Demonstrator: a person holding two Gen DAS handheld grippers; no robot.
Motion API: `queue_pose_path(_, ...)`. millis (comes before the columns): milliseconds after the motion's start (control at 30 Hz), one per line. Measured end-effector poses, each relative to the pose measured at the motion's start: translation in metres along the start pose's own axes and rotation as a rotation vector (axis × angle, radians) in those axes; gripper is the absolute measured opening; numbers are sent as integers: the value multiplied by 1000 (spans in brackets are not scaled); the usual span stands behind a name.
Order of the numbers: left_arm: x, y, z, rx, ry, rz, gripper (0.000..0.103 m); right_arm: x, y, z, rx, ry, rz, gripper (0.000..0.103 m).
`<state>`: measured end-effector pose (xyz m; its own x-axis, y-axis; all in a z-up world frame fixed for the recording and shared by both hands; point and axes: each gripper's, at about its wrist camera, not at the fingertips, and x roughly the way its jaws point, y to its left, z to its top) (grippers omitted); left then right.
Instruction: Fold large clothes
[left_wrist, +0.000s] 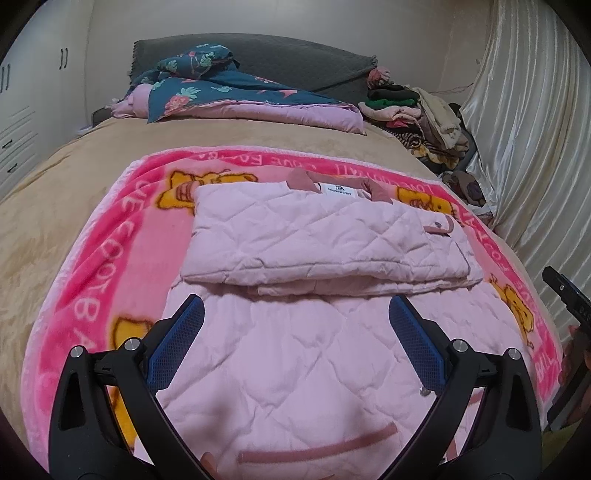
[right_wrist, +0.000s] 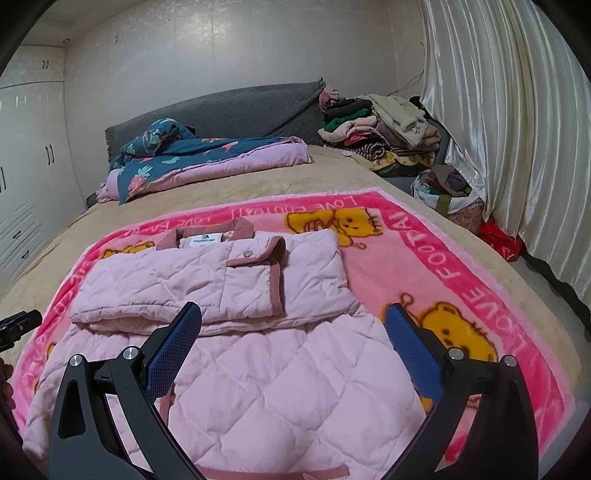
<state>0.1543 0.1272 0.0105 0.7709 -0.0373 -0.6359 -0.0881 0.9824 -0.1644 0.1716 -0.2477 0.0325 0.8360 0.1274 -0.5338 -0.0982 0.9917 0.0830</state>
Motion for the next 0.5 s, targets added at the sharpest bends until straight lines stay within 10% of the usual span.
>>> queue_pose_path(500, -28, 5, -40, -14, 10, 28, 94, -31, -20, -25, -19, -13, -33, 99)
